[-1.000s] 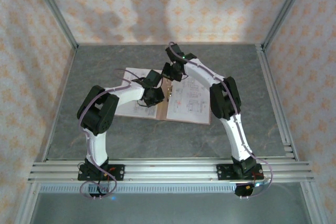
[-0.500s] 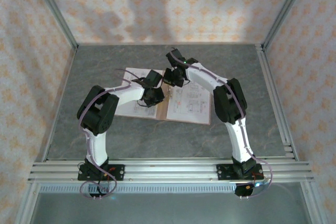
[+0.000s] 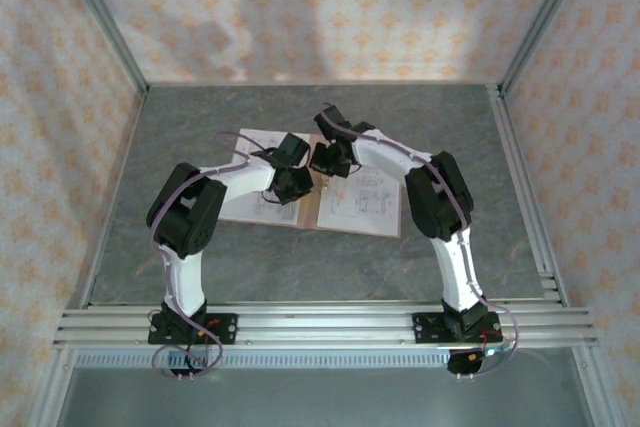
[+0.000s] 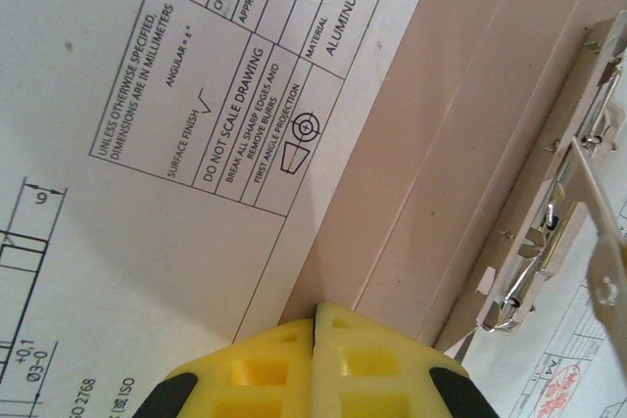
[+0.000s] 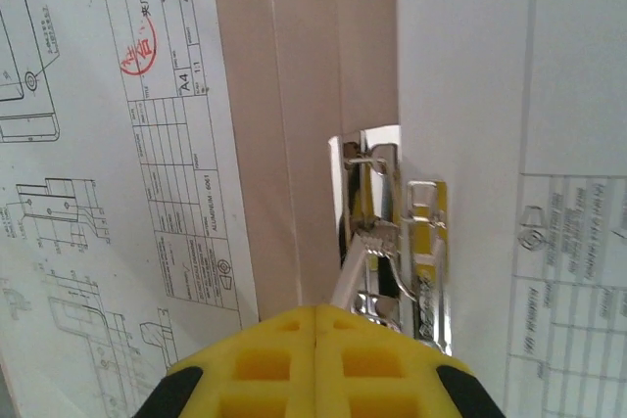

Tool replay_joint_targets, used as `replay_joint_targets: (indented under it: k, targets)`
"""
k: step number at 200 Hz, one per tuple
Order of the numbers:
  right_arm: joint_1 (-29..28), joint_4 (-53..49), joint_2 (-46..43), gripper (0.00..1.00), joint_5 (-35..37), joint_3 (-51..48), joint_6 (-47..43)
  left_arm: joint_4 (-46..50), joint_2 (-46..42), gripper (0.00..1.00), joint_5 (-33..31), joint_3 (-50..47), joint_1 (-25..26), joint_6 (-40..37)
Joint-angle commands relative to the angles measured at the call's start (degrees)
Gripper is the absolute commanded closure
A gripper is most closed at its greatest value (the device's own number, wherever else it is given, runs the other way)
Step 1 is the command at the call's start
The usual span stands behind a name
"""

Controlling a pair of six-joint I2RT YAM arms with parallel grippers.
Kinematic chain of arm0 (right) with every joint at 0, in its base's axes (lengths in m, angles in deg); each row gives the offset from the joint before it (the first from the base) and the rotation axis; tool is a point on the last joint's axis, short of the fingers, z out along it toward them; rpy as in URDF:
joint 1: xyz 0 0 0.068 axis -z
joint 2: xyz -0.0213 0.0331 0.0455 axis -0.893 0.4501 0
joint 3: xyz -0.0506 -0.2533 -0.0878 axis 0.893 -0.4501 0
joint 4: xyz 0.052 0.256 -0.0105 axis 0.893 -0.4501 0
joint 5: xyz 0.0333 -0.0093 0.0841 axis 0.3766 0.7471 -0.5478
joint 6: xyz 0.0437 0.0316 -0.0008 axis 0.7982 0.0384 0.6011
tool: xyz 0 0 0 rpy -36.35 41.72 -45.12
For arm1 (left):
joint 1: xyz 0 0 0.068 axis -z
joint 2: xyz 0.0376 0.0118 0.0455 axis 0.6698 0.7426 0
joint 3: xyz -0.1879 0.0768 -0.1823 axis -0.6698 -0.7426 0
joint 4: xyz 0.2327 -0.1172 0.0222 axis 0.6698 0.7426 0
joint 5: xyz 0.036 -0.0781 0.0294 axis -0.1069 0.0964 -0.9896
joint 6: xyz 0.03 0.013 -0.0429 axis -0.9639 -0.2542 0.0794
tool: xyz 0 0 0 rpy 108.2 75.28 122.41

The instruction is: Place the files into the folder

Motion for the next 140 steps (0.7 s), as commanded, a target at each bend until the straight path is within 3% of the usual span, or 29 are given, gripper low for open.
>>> replay_joint_targets:
  k: [1,48,140]
  targets:
    - [-0.22,1.28,-6.13,0.97,3.62,-1.83,1.91,3.84,3.41,1.00,-2.55,-2.90,0.78,0.85]
    - [-0.60,3.56,-8.12,0.89,1.49,-3.10,6.38,3.41,3.69,1.00,-2.49,-3.07,0.80,1.09]
    - [-2.85,-4.45,-2.69,0.90,1.71,2.12,9.84,3.52,3.49,1.00,-2.86,-3.53,0.73,1.24]
